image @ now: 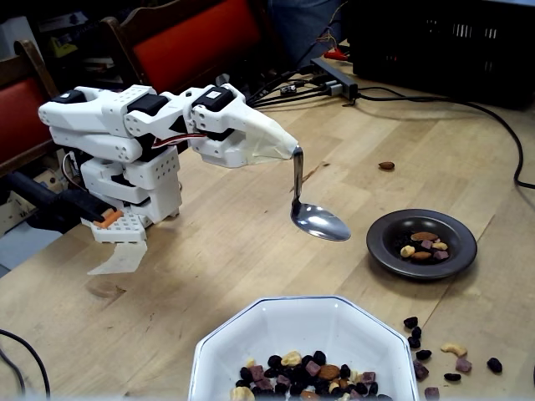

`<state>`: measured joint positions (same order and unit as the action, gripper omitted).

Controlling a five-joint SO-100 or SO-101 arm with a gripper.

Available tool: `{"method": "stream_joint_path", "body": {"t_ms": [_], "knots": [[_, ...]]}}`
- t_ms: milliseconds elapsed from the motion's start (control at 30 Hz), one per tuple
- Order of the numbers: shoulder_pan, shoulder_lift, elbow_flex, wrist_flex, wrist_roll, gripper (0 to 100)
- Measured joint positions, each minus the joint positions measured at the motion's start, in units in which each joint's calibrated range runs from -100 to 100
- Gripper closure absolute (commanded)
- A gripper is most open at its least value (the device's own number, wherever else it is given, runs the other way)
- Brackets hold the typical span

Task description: Use spoon to transfer food from the white bowl to brown plate

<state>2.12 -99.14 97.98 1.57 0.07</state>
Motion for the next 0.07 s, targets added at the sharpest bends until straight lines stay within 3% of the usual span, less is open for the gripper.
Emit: {"method": "stream_joint_path", "body": {"t_ms": [67], "knots": [[0.0, 0.0, 0.0, 0.0, 0.0, 98]]}}
